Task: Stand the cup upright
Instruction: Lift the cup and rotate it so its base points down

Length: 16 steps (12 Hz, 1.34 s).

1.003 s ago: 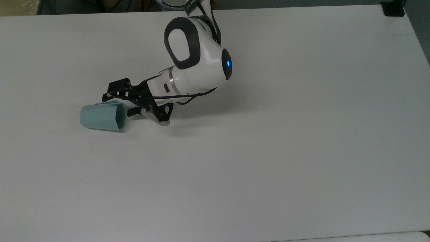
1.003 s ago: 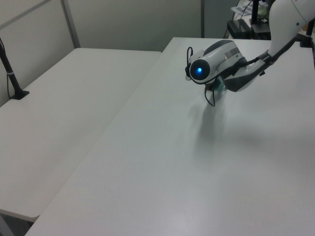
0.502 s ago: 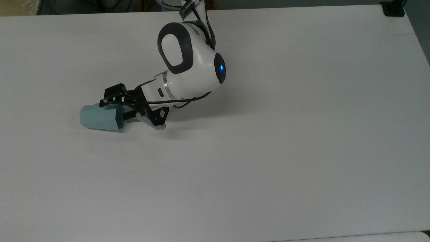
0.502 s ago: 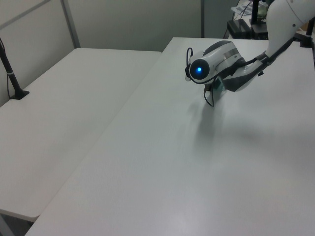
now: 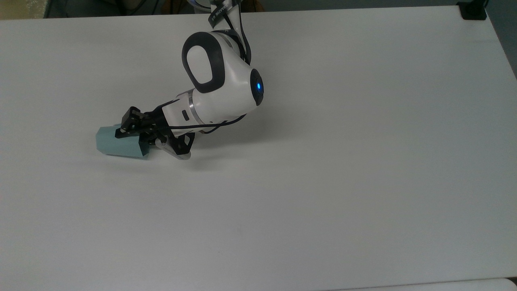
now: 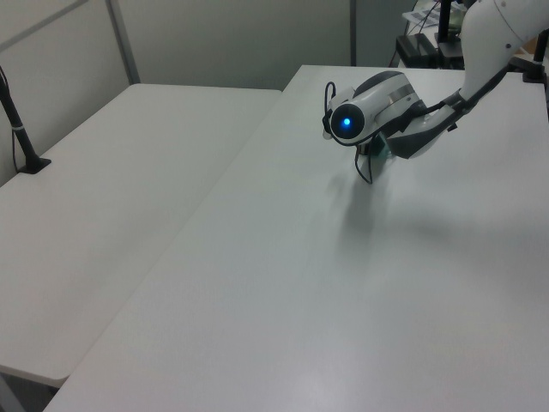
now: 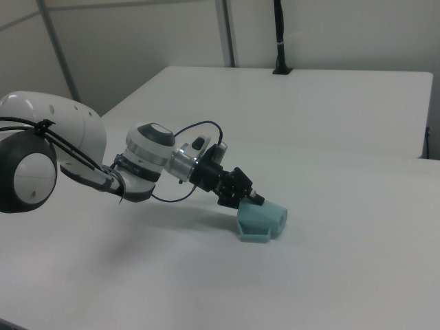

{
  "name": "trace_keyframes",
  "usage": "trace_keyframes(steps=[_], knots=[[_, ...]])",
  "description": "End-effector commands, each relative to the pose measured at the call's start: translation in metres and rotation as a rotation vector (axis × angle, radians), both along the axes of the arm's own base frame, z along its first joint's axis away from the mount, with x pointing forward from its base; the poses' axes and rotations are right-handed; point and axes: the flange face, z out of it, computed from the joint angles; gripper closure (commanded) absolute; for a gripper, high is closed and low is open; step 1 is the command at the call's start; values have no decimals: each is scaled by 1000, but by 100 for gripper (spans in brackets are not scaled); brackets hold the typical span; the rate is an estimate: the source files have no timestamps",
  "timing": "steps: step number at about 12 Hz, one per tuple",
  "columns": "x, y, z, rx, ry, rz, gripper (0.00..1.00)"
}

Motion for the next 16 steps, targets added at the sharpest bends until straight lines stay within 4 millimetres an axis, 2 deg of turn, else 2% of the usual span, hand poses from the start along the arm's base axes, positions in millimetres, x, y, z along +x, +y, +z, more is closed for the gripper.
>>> trace_keyframes(steps=[1, 4, 5, 8, 11, 12, 13, 16], knots=[[3, 1, -5, 5, -9, 24, 100], [1, 0, -7, -1, 21, 36, 100], [2, -1, -1, 7, 15, 32, 100], [4, -28, 86, 121, -29, -29, 100], [-5, -46, 147, 285, -85, -93, 100], [-11, -46, 168, 353, -124, -108, 100], [-17, -50, 185, 407, -147, -134, 100], [-62, -47, 216, 657, -117, -188, 100]])
